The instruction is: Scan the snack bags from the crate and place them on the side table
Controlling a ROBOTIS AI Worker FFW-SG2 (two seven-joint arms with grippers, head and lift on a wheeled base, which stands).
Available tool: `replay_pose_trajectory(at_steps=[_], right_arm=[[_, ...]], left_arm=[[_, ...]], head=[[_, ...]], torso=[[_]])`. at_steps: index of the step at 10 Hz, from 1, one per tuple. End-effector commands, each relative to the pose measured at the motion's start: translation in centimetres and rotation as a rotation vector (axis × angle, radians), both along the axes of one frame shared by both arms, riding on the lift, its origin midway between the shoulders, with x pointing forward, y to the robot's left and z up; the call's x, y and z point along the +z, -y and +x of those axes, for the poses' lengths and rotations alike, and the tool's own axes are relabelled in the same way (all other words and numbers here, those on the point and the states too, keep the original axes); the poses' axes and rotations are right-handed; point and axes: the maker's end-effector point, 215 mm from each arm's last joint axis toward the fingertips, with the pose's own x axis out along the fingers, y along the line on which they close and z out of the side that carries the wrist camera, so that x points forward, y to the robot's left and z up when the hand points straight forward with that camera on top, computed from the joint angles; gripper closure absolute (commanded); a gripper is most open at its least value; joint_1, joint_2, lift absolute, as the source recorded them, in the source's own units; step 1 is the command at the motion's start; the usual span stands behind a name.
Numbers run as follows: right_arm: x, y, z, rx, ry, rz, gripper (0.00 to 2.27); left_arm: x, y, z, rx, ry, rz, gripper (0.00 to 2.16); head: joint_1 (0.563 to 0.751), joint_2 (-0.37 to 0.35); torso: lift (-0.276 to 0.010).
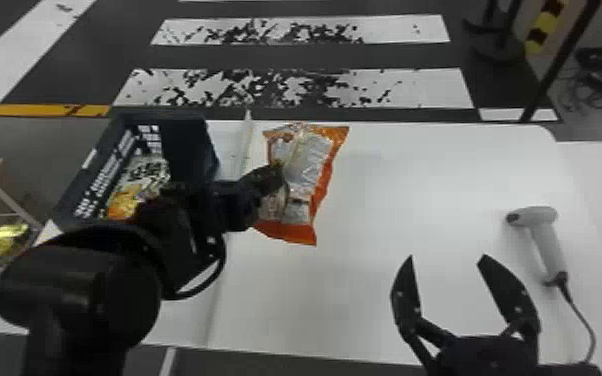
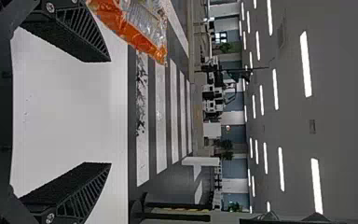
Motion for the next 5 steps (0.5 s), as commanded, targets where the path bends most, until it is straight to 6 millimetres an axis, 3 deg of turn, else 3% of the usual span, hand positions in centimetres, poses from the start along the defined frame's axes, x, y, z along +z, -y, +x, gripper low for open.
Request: replay_pose_trajectory(at_steps=[1,5], right_arm=[[0.0,0.1,0.0,0.0,0.0,-0.003,0.09],[0.2,0.3,0.0,-0.003,0.005,-0.004,0.09]], left_arm=[[-2.0,4.7,-0.4,-0.023,0.016,-0.006,2.14],[-6.2,11.2,-2.6,0.005,0.017,0.031,2.14]], head=[[0.695,0.004],[0.695,-0.118]], torso=[[-0.081],[-0.081]])
